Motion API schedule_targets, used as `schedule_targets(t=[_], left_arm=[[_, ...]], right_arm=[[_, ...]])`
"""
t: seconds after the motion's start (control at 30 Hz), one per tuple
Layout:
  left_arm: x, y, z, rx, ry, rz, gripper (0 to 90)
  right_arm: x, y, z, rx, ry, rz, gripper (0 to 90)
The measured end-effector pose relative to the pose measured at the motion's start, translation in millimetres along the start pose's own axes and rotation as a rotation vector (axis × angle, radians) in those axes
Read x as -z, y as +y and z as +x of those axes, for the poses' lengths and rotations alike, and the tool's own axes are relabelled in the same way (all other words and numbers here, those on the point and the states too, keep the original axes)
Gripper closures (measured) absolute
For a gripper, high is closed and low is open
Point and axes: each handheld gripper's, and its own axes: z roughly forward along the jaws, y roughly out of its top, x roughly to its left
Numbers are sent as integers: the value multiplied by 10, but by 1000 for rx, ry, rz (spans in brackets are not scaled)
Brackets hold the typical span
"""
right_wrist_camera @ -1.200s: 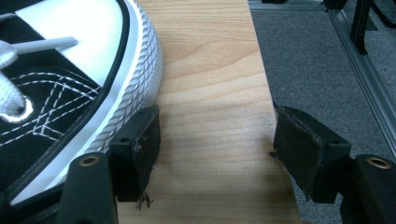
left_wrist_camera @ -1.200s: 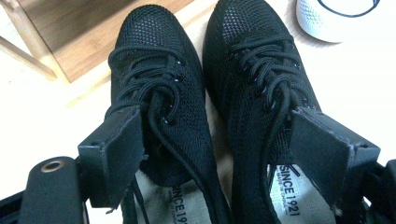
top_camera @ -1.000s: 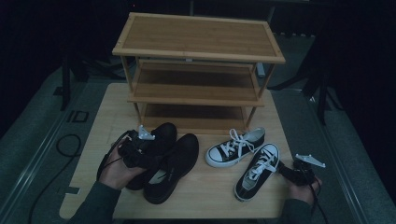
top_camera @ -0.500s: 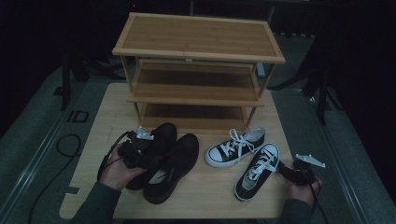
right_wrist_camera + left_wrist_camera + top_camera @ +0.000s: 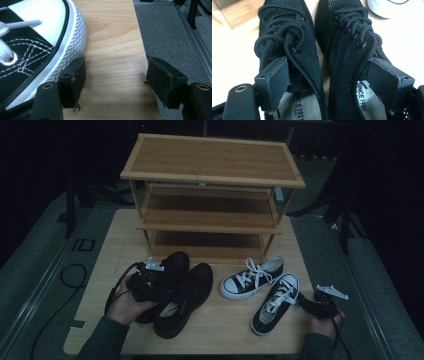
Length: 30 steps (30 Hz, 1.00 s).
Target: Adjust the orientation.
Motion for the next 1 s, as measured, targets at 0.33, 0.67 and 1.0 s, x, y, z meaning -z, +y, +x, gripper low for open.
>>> schedule_targets(t=[0.33,0.67,1.0], left_arm=[[-48,7,-5,-5,2,34,194],[-114,-5,8,-11,-28,63,432],[-242,4,-28,0,-24,109,516]], right_arm=[[0,0,0,0,0,0,314],[0,0,0,0,0,0,314],[0,0,0,0,0,0,314]])
